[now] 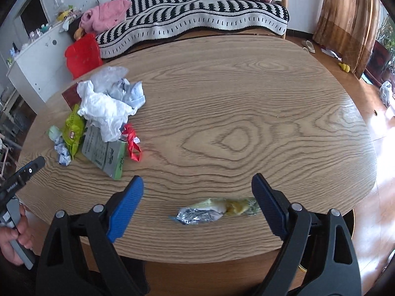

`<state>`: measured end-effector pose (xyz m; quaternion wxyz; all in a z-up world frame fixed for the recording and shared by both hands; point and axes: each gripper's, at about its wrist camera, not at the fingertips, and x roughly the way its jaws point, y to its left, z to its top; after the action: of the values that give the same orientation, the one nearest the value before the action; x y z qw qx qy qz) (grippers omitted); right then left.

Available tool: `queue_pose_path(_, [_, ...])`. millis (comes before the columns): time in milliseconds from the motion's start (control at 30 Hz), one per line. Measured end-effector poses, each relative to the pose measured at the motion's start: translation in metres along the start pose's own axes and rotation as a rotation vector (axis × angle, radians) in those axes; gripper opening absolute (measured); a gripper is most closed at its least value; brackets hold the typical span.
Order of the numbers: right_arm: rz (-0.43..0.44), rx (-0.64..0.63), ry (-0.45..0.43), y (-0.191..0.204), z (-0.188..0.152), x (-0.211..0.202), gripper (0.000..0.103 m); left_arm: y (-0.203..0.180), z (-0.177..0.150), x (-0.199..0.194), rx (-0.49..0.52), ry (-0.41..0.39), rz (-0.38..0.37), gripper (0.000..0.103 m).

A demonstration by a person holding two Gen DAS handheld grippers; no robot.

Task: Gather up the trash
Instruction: 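Grasp the crumpled foil with the left tool while the right tool grasps the snack wrapper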

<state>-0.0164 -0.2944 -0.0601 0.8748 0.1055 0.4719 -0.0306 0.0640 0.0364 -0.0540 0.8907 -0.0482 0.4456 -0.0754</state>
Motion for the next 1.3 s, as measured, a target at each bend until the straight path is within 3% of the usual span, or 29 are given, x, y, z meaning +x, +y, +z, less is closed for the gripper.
queue_pose_path(300, [-0.021,0.003,0.016,-0.009,-0.004,0.005,0.086,-0.012,0.009,0.046,0.015,0.009,0.108,0.093])
queue_pose_path(400, [-0.024,0.006,0.022,-0.015,-0.005,0.005,0.086,-0.01,0.01,0.052,0.009,0.004,0.12,0.077])
queue_pose_path(467, [-0.029,0.008,0.029,-0.019,-0.007,0.005,0.086,-0.009,0.008,0.053,-0.009,0.008,0.068,0.064])
queue_pose_path(533, [-0.027,0.012,0.035,-0.022,-0.008,0.006,0.086,-0.014,0.007,0.048,0.003,0.004,0.048,0.033])
queue_pose_path(700, [0.002,0.049,0.068,-0.032,-0.013,0.01,0.086,-0.018,0.003,0.036,0.01,0.015,0.069,0.032])
queue_pose_path(933, [-0.017,0.075,0.135,-0.036,-0.015,0.029,0.086,-0.006,0.01,-0.003,-0.054,-0.037,0.061,0.032])
queue_pose_path(1033, [-0.061,0.051,0.135,-0.031,-0.015,0.034,0.07,-0.015,0.011,-0.015,-0.065,-0.056,0.031,0.032])
queue_pose_path(1100, [-0.068,0.042,0.133,-0.027,-0.013,0.035,0.034,-0.035,0.009,-0.019,-0.04,-0.056,0.0,0.032])
queue_pose_path(1167, [-0.045,0.056,0.141,-0.031,-0.014,0.034,0.02,-0.057,0.005,-0.022,-0.009,-0.05,-0.034,0.032])
queue_pose_path(1200, [-0.045,0.053,0.141,-0.033,-0.015,0.032,0.016,-0.066,0.004,-0.022,0.005,-0.046,-0.049,0.032])
queue_pose_path(1300, [-0.03,0.051,0.114,-0.037,-0.018,0.02,0.016,-0.112,-0.008,-0.025,0.086,-0.029,-0.105,0.032])
